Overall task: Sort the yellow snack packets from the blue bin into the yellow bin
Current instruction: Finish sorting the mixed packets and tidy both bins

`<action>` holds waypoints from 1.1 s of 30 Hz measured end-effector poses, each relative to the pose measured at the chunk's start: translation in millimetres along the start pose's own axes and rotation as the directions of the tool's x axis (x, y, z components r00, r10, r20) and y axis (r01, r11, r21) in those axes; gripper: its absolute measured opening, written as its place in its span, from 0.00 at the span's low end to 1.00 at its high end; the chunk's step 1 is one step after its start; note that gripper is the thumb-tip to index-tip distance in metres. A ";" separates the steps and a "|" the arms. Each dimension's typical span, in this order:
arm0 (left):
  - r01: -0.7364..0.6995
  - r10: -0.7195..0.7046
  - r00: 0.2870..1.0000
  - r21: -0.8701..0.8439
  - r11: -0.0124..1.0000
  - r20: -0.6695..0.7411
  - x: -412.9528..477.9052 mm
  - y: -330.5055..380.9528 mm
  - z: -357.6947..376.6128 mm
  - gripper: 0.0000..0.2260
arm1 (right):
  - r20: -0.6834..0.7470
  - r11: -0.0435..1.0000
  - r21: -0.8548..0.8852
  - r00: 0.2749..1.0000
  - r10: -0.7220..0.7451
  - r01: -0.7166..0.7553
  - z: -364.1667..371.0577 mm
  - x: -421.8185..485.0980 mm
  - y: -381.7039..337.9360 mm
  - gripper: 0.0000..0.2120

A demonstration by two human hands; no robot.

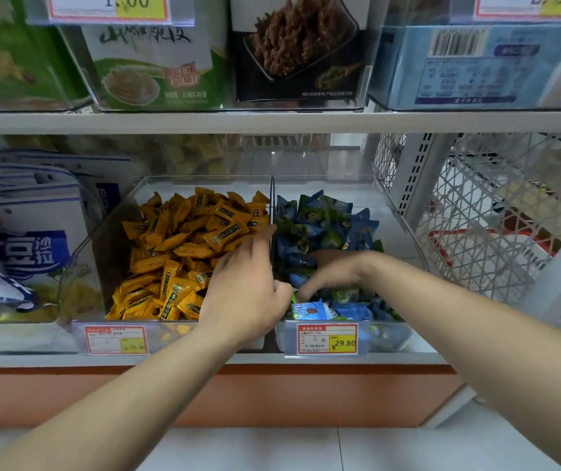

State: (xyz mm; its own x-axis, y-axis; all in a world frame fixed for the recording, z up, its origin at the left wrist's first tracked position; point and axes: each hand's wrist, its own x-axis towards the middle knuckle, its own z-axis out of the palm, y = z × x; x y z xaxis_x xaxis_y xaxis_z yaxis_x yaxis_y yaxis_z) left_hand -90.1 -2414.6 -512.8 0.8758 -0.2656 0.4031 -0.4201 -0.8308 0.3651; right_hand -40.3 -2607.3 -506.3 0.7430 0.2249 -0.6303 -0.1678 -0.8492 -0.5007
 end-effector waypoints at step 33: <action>0.042 -0.038 0.997 -0.066 0.997 0.068 0.7 -1.8 -7.0 0.35 | -0.528 0.990 0.109 0.849 -0.016 0.087 -67.4 -59.3 -0.4 0.45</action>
State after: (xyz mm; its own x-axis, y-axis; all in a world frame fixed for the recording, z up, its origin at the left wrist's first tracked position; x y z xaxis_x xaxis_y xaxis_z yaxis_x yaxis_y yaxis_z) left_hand -90.5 -2409.9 -507.3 0.9050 -0.2667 0.3314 -0.3976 -0.8071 0.4365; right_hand -40.6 -2652.6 -428.7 0.9757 -0.0476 -0.2137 -0.1723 -0.7695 -0.6150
